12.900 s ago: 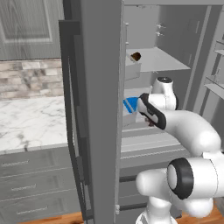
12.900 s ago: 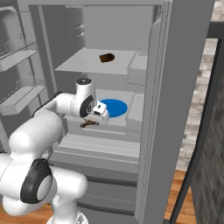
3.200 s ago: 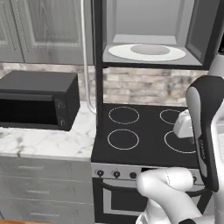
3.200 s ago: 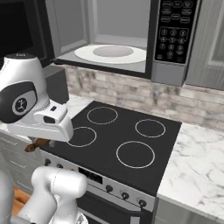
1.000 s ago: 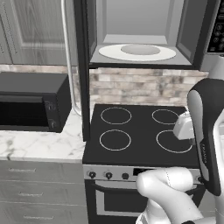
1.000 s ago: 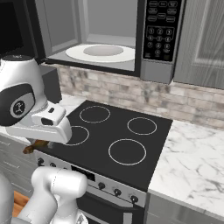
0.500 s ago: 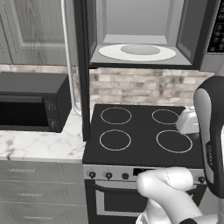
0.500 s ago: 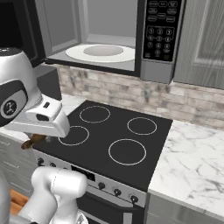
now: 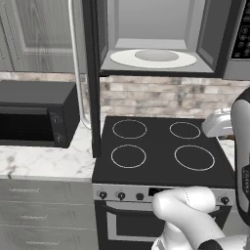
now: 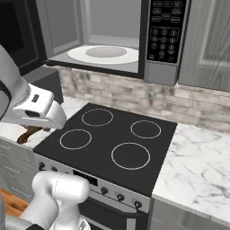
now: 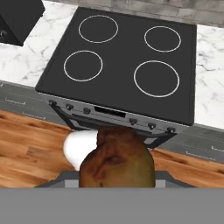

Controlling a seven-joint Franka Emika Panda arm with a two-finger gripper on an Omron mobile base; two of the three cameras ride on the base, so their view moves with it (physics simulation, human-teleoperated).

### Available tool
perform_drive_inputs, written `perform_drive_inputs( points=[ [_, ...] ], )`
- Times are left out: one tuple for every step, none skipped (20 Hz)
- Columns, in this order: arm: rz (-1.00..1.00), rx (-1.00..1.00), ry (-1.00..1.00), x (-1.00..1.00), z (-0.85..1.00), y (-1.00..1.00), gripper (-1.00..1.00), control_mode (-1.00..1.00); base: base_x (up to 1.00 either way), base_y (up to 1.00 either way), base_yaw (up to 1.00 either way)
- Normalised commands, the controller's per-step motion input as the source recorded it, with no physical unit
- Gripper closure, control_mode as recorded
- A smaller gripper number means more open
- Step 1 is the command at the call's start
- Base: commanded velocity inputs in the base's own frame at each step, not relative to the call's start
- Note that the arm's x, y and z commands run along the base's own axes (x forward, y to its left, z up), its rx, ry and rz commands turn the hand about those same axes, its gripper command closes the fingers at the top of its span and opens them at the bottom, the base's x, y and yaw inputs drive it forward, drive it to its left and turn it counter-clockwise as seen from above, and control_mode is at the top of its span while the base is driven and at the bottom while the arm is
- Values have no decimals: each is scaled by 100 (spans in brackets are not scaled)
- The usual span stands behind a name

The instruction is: Transport the chicken drumstick from the fridge to the microwave and turn on the microwave.

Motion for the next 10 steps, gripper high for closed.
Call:
perform_drive_inputs(
  points=[
    [-3, 0, -13, 0, 35, 0, 100, -100, 0, 0, 0],
    [-3, 0, -14, 0, 35, 0, 100, -100, 0, 0, 0],
    [-3, 0, -13, 0, 37, 0, 100, -100, 0, 0, 0],
    [-3, 0, -11, 0, 38, 0, 100, -100, 0, 0, 0],
    [-3, 0, -9, 0, 35, 0, 100, -100, 0, 0, 0],
    [-2, 0, -9, 0, 34, 0, 100, -100, 0, 0, 0],
    [-1, 0, -9, 0, 36, 0, 100, -100, 0, 0, 0],
    [0, 0, -7, 0, 39, 0, 100, -100, 0, 0, 0],
    [0, 0, -5, 0, 31, 2, 100, -100, 0, 0, 0],
    [0, 0, -5, 0, 31, 4, 100, -100, 0, 0, 0]
  ],
)
